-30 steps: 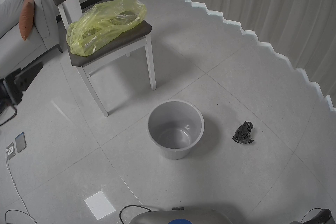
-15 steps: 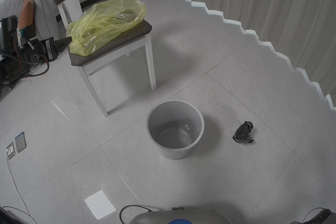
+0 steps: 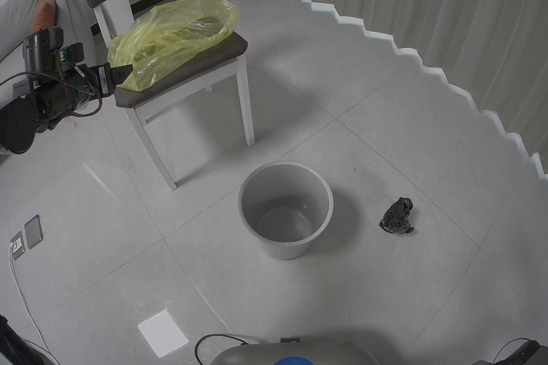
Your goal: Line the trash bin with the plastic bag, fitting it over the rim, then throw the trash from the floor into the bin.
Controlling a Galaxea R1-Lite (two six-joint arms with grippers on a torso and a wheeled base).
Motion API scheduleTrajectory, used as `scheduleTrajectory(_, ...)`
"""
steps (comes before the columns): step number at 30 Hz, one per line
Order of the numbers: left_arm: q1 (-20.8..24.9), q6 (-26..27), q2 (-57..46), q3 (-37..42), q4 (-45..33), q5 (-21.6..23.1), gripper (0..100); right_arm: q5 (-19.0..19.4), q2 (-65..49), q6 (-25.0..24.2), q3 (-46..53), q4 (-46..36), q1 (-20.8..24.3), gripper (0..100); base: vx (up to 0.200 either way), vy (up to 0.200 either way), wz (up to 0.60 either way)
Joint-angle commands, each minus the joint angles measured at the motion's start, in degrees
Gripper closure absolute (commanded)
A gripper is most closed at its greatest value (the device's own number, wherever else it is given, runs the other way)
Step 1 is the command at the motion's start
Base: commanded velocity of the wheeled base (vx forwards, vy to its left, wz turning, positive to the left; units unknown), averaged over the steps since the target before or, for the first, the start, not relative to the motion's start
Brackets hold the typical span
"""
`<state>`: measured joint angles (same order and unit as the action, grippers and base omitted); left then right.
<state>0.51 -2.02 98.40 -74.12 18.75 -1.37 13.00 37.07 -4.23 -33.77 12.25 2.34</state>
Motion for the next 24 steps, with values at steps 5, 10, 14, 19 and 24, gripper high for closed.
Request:
scheduleTrajectory(5, -1.8, 0.9, 1.2, 2.8, 5.2, 0.4, 0, 0.1, -0.1, 0.0, 0.3, 0.3, 0.0, 0, 0.000, 0.000, 0.00)
scheduleTrajectory(10, -1.8, 3.4, 1.5, 5.6, 12.7, 0.8, 0, 0.2, -0.2, 0.3, 0.9, 1.3, 0.0, 0, 0.160, 0.000, 0.00)
scheduleTrajectory(14, -1.7, 3.4, 1.5, 5.7, 13.1, 0.8, 0, 0.2, -0.2, 0.3, 1.2, 1.7, 0.0, 0, 0.200, 0.000, 0.00)
scheduleTrajectory(19, -1.6, 2.9, 1.3, 5.8, 13.1, 0.8, 0, 0.3, -0.2, 0.4, 1.4, 1.7, 0.0, 0, 0.160, 0.000, 0.00)
scheduleTrajectory(24, -2.9, 3.6, 1.9, 5.3, 13.1, 0.0, 0, 0.4, -0.2, 0.5, 1.7, 1.7, 0.0, 0, 0.000, 0.000, 0.00)
